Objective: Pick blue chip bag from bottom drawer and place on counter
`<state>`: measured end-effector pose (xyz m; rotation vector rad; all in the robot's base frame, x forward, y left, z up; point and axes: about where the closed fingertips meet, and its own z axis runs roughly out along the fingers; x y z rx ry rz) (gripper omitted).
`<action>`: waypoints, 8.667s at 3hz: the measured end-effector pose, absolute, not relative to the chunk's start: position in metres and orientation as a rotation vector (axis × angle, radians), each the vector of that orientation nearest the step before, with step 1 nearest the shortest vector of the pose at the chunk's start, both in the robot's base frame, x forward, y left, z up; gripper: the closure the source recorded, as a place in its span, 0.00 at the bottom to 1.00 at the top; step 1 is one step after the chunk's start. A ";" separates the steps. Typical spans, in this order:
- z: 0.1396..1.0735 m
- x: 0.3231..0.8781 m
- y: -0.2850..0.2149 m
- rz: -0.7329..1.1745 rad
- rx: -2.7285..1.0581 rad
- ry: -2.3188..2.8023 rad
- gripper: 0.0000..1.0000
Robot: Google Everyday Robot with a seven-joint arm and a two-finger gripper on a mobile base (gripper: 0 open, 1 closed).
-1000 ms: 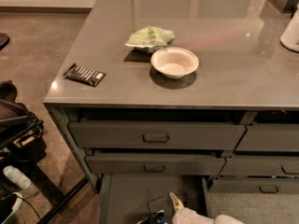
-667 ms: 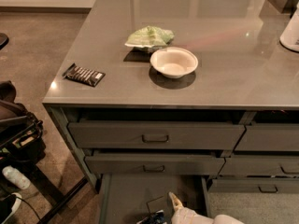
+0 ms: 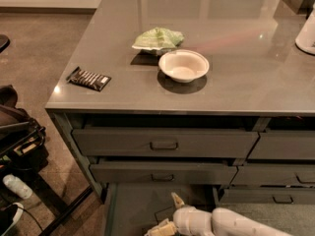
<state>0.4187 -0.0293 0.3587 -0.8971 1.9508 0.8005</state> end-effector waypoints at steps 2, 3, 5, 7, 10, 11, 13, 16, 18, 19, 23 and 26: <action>0.285 0.437 -0.019 0.715 -1.017 2.203 0.00; 0.278 0.440 -0.017 0.683 -1.037 2.216 0.00; 0.260 0.437 -0.051 0.661 -0.994 2.303 0.00; 0.239 0.434 -0.070 0.687 -0.953 2.364 0.00; 0.201 0.398 -0.080 0.783 -0.912 2.564 0.00; 0.186 0.382 -0.079 0.862 -0.840 2.595 0.00; 0.174 0.365 -0.077 0.966 -0.718 2.580 0.19; 0.174 0.365 -0.077 0.966 -0.718 2.580 0.88; 0.174 0.365 -0.077 0.966 -0.718 2.580 1.00; 0.177 0.365 -0.076 0.973 -0.724 2.564 1.00; 0.426 0.325 -0.082 0.595 -0.909 2.167 1.00; 0.498 0.377 -0.087 0.370 -1.051 2.034 1.00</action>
Offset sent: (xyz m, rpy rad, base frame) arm 0.0178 -0.0134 -0.1207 -0.4402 0.2623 -0.0082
